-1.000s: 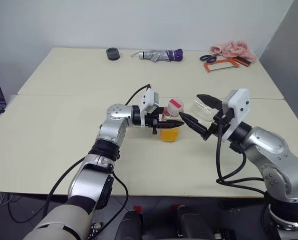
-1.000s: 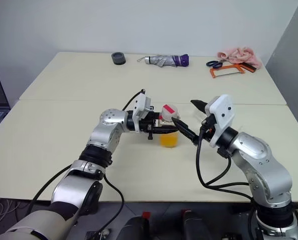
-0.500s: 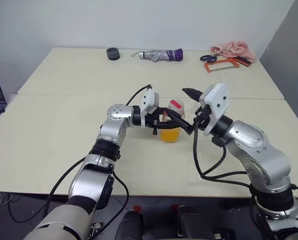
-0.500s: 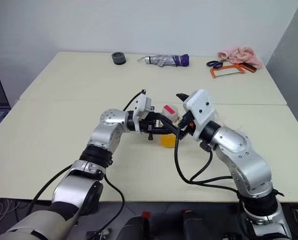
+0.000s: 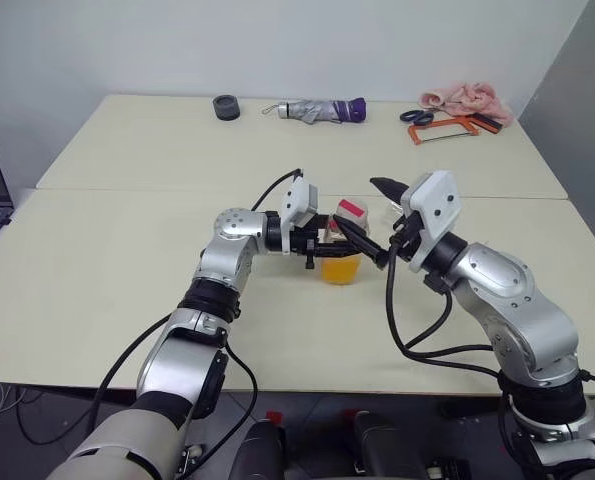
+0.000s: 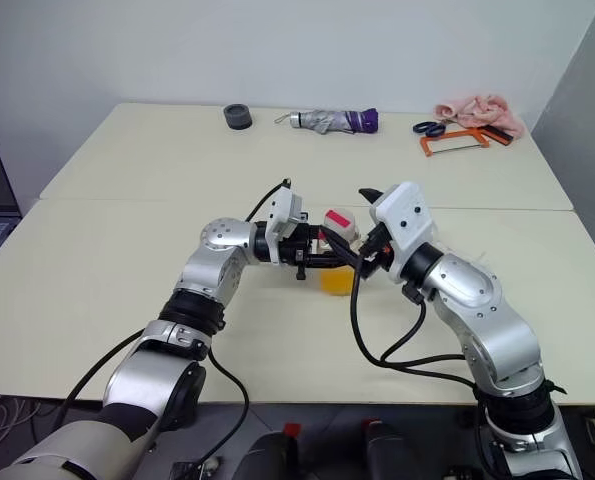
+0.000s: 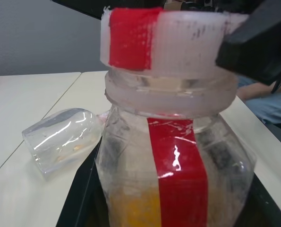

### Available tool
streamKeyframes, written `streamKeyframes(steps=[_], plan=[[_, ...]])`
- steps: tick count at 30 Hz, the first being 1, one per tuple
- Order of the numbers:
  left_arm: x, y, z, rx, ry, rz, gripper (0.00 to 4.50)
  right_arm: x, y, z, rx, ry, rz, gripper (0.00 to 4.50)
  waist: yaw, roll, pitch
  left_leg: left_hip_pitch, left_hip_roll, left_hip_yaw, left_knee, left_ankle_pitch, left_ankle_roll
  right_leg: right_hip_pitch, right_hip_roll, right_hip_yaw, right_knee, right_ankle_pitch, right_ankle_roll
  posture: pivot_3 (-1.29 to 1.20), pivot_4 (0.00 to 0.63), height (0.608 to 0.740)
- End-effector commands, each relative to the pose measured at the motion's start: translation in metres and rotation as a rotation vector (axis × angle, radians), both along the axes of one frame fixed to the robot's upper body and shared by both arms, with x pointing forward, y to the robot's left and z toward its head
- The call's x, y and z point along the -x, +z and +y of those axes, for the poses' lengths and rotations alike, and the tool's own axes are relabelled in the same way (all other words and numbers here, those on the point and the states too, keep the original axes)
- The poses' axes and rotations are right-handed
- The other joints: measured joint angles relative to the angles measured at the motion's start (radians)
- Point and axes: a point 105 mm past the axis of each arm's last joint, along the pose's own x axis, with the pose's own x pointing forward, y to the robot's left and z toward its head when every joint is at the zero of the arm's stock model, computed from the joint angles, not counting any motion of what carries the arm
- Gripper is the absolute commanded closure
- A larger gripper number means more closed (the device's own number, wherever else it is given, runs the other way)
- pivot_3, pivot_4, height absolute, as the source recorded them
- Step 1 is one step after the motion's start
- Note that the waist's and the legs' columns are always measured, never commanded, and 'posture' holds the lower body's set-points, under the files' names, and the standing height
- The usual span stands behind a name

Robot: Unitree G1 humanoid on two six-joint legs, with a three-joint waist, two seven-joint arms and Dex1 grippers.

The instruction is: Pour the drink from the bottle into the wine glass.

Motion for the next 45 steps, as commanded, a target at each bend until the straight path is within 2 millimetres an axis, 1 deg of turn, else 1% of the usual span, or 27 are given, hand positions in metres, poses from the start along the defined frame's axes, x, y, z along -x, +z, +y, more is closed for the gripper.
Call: streamKeyframes(steps=[1, 17, 31, 38, 45], plan=[[0.001, 0.016, -0.001, 0.034, -0.010, -0.056, 2.79, 0.002, 0.008, -0.011, -0.017, -0.034, -0.027, 0.23, 0.000, 0.000, 0.000, 0.000, 0.000, 0.000, 0.000, 0.000, 0.000, 0.000, 0.000, 0.000, 0.000, 0.000, 0.000, 0.00, 0.150, 0.740], [0.001, 0.016, 0.000, 0.032, -0.011, -0.056, 2.79, 0.010, 0.007, -0.010, -0.034, 0.015, 0.010, 0.23, 0.000, 0.000, 0.000, 0.000, 0.000, 0.000, 0.000, 0.000, 0.000, 0.000, 0.000, 0.000, 0.000, 0.000, 0.000, 0.00, 0.150, 0.740], [0.001, 0.016, 0.000, 0.031, -0.013, -0.055, 2.79, 0.013, 0.005, -0.012, -0.042, 0.026, 0.027, 0.23, 0.000, 0.000, 0.000, 0.000, 0.000, 0.000, 0.000, 0.000, 0.000, 0.000, 0.000, 0.000, 0.000, 0.000, 0.000, 0.00, 0.150, 0.740], [0.001, 0.015, 0.000, 0.030, -0.012, -0.055, 2.79, 0.015, 0.011, -0.011, -0.065, 0.040, 0.014, 0.23, 0.000, 0.000, 0.000, 0.000, 0.000, 0.000, 0.000, 0.000, 0.000, 0.000, 0.000, 0.000, 0.000, 0.000, 0.000, 0.00, 0.150, 0.740], [0.001, 0.015, 0.000, 0.029, -0.012, -0.056, 2.79, 0.012, 0.011, -0.015, -0.061, 0.013, 0.012, 0.23, 0.000, 0.000, 0.000, 0.000, 0.000, 0.000, 0.000, 0.000, 0.000, 0.000, 0.000, 0.000, 0.000, 0.000, 0.000, 0.00, 0.150, 0.740]])
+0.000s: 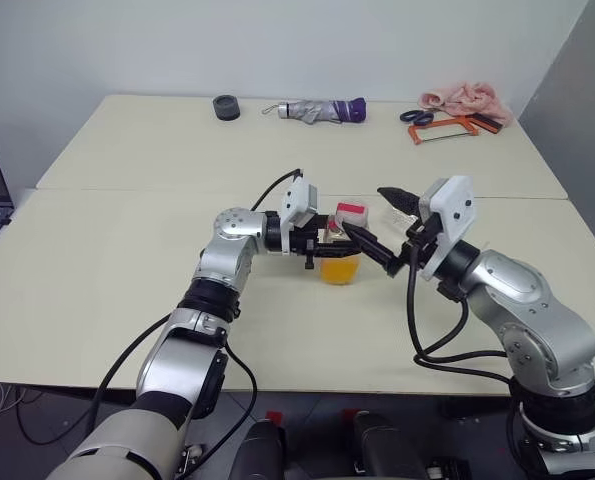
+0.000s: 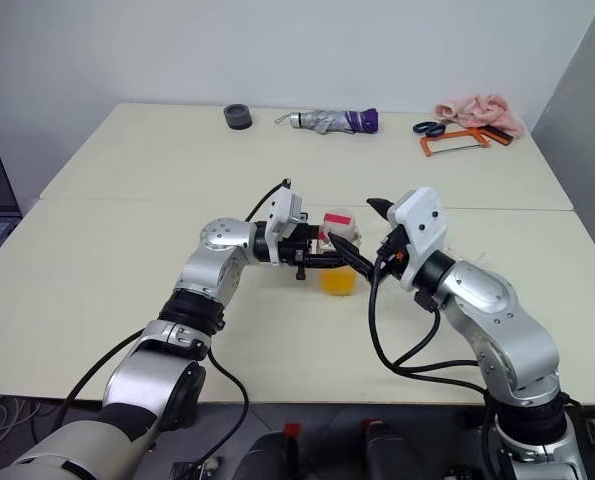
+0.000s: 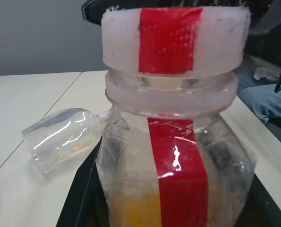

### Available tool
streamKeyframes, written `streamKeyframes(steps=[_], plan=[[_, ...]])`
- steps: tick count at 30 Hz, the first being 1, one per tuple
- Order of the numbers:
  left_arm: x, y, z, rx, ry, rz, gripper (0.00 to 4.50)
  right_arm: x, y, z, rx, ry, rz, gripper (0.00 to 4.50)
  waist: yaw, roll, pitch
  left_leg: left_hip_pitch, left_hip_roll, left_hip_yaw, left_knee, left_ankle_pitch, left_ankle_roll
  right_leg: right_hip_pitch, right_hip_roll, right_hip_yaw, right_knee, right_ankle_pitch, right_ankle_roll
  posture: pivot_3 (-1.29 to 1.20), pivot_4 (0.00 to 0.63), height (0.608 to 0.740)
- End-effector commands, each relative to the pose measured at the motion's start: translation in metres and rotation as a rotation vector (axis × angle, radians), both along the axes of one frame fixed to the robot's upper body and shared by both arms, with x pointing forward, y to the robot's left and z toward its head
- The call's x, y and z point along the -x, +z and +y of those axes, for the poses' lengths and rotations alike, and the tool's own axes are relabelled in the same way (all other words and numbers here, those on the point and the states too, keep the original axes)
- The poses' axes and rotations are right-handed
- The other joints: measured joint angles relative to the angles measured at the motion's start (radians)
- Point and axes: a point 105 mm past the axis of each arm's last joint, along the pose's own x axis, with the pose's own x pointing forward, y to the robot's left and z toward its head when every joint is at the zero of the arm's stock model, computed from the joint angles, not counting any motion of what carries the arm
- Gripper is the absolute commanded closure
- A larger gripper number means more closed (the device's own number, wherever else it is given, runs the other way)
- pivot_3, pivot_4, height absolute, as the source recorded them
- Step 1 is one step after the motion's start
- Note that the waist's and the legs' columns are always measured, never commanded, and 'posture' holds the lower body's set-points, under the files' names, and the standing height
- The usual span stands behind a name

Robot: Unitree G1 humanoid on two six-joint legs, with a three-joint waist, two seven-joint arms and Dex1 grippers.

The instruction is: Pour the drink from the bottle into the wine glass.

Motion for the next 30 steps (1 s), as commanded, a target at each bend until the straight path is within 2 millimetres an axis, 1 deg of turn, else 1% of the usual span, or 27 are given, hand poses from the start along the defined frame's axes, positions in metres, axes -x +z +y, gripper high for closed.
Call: streamKeyframes(steps=[1, 22, 30], plan=[[0.001, 0.015, -0.001, 0.031, -0.011, -0.055, 2.79, 0.004, 0.015, -0.005, -0.005, -0.020, -0.064, 0.23, 0.000, 0.000, 0.000, 0.000, 0.000, 0.000, 0.000, 0.000, 0.000, 0.000, 0.000, 0.000, 0.000, 0.000, 0.000, 0.00, 0.150, 0.740], [0.002, 0.014, -0.001, 0.030, -0.013, -0.054, 2.79, 0.002, 0.011, -0.015, 0.007, -0.061, -0.056, 0.23, 0.000, 0.000, 0.000, 0.000, 0.000, 0.000, 0.000, 0.000, 0.000, 0.000, 0.000, 0.000, 0.000, 0.000, 0.000, 0.00, 0.150, 0.740], [0.002, 0.014, -0.001, 0.031, -0.014, -0.056, 2.79, 0.005, 0.011, -0.014, 0.008, -0.055, -0.056, 0.23, 0.000, 0.000, 0.000, 0.000, 0.000, 0.000, 0.000, 0.000, 0.000, 0.000, 0.000, 0.000, 0.000, 0.000, 0.000, 0.00, 0.150, 0.740]])
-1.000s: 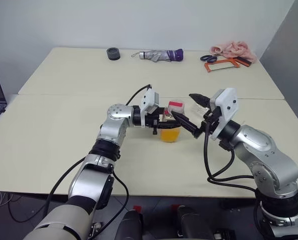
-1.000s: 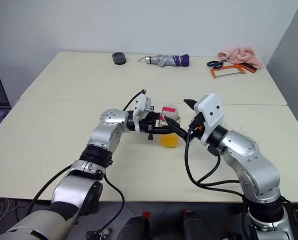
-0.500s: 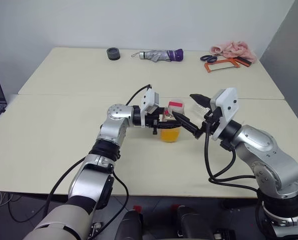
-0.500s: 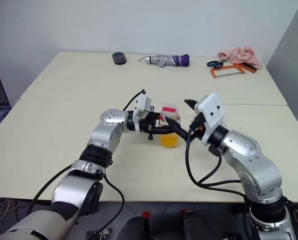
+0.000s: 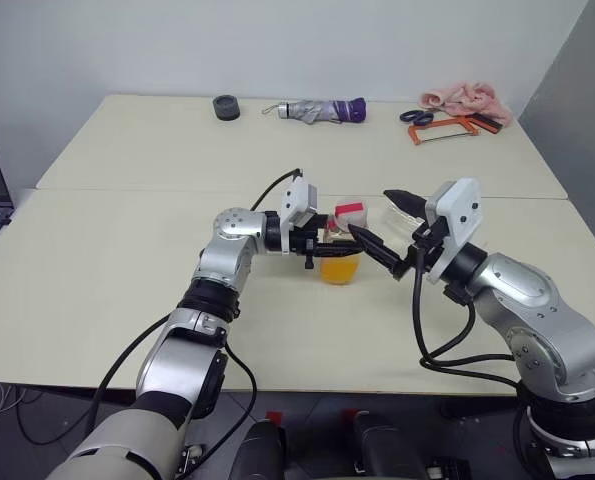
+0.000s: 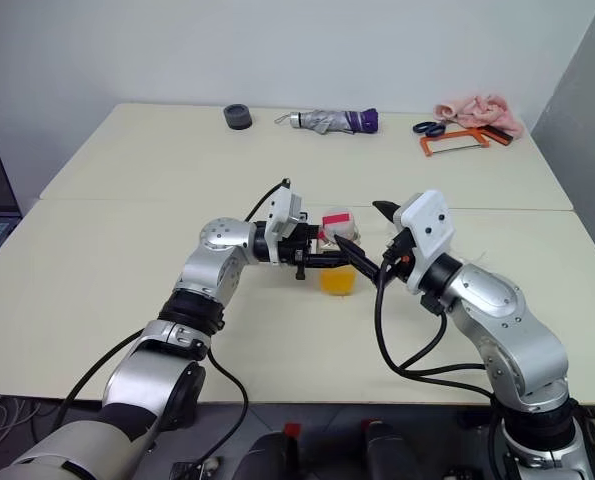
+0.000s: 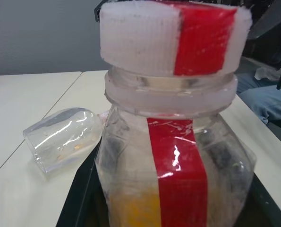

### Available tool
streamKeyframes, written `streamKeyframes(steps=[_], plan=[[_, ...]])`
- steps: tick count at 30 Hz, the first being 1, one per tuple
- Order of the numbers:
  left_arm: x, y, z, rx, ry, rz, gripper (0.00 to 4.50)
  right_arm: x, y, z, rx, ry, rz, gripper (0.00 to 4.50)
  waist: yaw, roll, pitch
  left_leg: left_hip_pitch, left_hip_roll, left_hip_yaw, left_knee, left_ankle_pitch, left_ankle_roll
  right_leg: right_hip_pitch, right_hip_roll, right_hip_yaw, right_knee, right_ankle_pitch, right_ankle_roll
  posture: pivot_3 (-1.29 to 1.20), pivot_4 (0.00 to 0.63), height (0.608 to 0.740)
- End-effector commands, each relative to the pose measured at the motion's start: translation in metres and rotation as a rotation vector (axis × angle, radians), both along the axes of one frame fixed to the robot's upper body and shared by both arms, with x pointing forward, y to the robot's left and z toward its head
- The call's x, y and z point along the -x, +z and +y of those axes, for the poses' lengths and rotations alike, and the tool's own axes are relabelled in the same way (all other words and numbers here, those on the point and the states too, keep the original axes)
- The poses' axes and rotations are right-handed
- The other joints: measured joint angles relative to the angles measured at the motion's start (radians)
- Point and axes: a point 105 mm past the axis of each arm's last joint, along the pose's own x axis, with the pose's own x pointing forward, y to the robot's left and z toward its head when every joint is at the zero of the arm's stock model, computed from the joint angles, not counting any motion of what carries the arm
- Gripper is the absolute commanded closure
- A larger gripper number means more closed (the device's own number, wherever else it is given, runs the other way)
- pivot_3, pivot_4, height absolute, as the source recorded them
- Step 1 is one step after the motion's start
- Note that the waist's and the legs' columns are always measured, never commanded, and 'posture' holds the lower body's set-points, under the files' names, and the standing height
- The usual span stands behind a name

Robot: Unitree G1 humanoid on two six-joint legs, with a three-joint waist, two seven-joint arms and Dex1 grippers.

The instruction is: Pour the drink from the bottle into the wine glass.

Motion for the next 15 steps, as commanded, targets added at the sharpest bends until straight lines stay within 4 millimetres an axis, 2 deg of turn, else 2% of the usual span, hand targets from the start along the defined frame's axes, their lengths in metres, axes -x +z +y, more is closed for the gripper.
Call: streamKeyframes(steps=[1, 15], plan=[[0.0022, 0.0143, -0.0016, 0.031, -0.017, -0.056, 2.79, 0.0033, 0.0138, -0.0064, -0.011, -0.029, -0.061, 0.23, 0.000, 0.000, 0.000, 0.000, 0.000, 0.000, 0.000, 0.000, 0.000, 0.000, 0.000, 0.000, 0.000, 0.000, 0.000, 0.00, 0.150, 0.740], [0.0016, 0.0163, -0.0024, 0.039, -0.014, -0.056, 2.79, 0.0119, 0.0126, 0.0033, -0.029, 0.066, -0.017, 0.23, 0.000, 0.000, 0.000, 0.000, 0.000, 0.000, 0.000, 0.000, 0.000, 0.000, 0.000, 0.000, 0.000, 0.000, 0.000, 0.00, 0.150, 0.740]])
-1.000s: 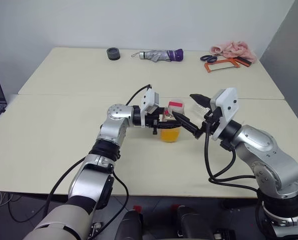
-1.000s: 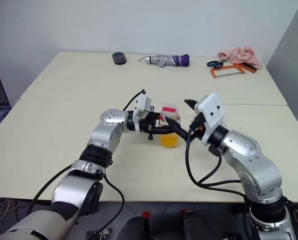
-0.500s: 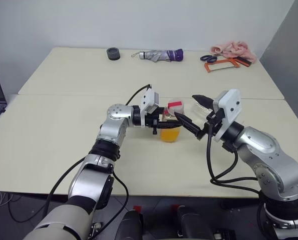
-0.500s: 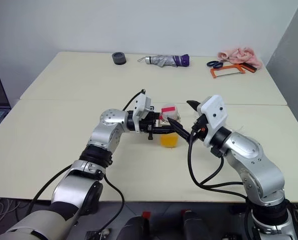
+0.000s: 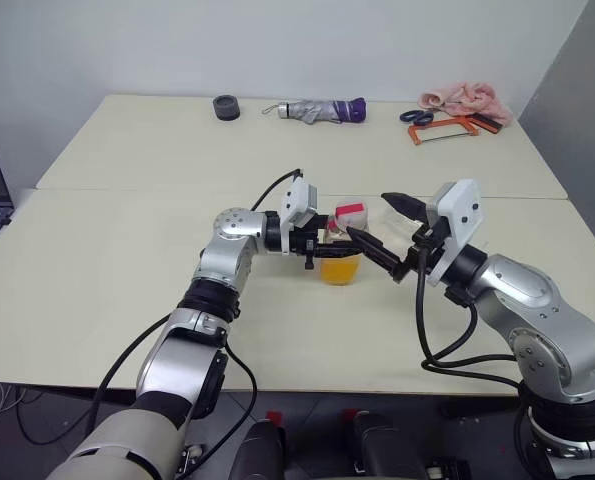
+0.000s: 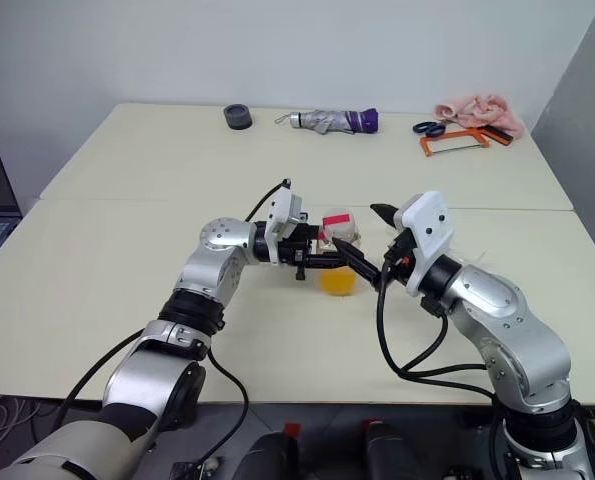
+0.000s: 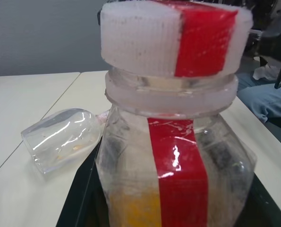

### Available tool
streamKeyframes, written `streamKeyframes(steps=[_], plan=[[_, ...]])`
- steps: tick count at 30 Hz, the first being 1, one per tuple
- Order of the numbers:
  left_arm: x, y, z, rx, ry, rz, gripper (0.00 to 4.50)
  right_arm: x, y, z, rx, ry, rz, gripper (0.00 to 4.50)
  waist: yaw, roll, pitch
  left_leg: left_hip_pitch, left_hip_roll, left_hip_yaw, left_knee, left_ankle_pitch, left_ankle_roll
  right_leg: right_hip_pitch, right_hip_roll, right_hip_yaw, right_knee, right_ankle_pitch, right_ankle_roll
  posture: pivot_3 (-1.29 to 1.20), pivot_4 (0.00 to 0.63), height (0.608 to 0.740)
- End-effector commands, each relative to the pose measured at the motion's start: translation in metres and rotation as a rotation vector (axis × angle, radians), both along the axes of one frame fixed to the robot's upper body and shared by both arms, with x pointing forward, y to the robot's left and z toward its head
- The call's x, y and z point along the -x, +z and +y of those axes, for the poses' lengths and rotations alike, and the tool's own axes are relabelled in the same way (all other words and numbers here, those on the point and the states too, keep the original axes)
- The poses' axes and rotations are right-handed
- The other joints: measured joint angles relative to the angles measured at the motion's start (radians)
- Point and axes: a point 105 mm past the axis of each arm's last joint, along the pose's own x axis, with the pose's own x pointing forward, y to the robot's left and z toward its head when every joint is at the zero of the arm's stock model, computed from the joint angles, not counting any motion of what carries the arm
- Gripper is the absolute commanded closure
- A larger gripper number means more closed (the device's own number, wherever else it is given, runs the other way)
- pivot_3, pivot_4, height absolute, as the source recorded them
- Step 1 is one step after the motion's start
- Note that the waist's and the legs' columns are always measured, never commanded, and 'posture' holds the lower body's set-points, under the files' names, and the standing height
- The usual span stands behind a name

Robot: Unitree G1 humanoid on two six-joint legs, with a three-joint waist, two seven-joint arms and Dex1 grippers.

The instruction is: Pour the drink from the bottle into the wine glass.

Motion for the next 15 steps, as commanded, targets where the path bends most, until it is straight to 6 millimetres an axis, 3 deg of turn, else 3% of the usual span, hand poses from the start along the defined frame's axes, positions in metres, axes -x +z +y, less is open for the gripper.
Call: streamKeyframes(steps=[1, 11, 15], plan=[[0.0015, 0.0165, -0.0016, 0.038, -0.012, -0.054, 2.79, 0.0081, 0.0134, -0.0003, -0.009, 0.026, -0.053, 0.23, 0.000, 0.000, 0.000, 0.000, 0.000, 0.000, 0.000, 0.000, 0.000, 0.000, 0.000, 0.000, 0.000, 0.000, 0.000, 0.00, 0.150, 0.740], [0.0020, 0.0172, -0.0007, 0.048, -0.009, -0.053, 2.79, 0.0150, 0.0063, -0.0017, 0.026, 0.093, -0.022, 0.23, 0.000, 0.000, 0.000, 0.000, 0.000, 0.000, 0.000, 0.000, 0.000, 0.000, 0.000, 0.000, 0.000, 0.000, 0.000, 0.00, 0.150, 0.740], [0.0026, 0.0173, -0.0012, 0.051, -0.013, -0.052, 2.79, 0.0141, 0.0082, -0.0054, 0.009, 0.096, -0.014, 0.00, 0.000, 0.000, 0.000, 0.000, 0.000, 0.000, 0.000, 0.000, 0.000, 0.000, 0.000, 0.000, 0.000, 0.000, 0.000, 0.00, 0.150, 0.740]])
